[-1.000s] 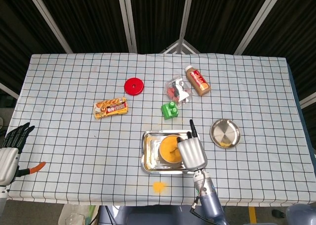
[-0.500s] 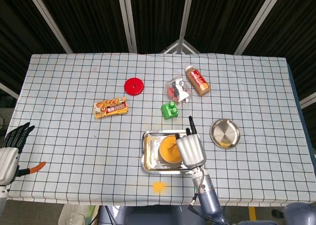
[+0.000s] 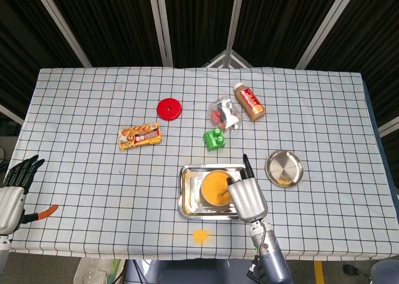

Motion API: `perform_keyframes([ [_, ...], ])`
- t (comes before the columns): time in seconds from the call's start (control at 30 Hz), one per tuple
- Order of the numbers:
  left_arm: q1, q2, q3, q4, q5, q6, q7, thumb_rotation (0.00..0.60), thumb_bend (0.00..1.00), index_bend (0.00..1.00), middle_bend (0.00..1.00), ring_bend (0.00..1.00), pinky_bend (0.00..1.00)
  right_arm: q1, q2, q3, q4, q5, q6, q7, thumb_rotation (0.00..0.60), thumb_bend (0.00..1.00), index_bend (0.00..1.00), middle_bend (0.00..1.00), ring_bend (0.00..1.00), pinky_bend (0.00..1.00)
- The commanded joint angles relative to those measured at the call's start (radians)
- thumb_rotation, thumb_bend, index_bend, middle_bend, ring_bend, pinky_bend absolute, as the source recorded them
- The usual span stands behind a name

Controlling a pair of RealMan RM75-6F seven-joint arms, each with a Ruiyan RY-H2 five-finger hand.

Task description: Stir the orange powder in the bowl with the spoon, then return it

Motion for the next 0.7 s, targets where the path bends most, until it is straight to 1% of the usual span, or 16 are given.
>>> perform_keyframes([
  [0.03, 0.0, 0.0, 0.0, 0.0, -0.001, 0.0, 0.0, 0.6, 0.0, 0.03, 0.0, 0.0, 0.0, -0.007, 0.004, -0.008, 0.003, 0.006, 0.001, 0.0, 0.6, 0.76, 0.91, 0.78, 0.41, 0.0],
  [0.2, -0.001, 0.0, 0.0, -0.001, -0.003, -0.004, 0.0, 0.6, 0.0, 0.03, 0.0, 0.0, 0.0, -0.012, 0.003, -0.006, 0.011, 0.019, -0.001, 0.001, 0.6, 0.76, 0.91, 0.78, 0.41, 0.0],
  [0.5, -0.001, 0.002, -0.001, -0.003, -0.006, -0.006, -0.004, 0.6, 0.0, 0.03, 0.0, 0.0, 0.0, -0.002, -0.035, 0.028, 0.079, 0.052, -0.026, 0.039, 0.6, 0.76, 0.91, 0.78, 0.41, 0.0],
  [0.7, -0.002, 0.003, -0.002, -0.002, -0.008, -0.008, -0.007, 0.6, 0.0, 0.03, 0.0, 0.0, 0.0, 0.011, -0.06, 0.053, 0.11, 0.045, -0.035, 0.074, 0.6, 0.76, 0.91, 0.78, 0.42, 0.0],
])
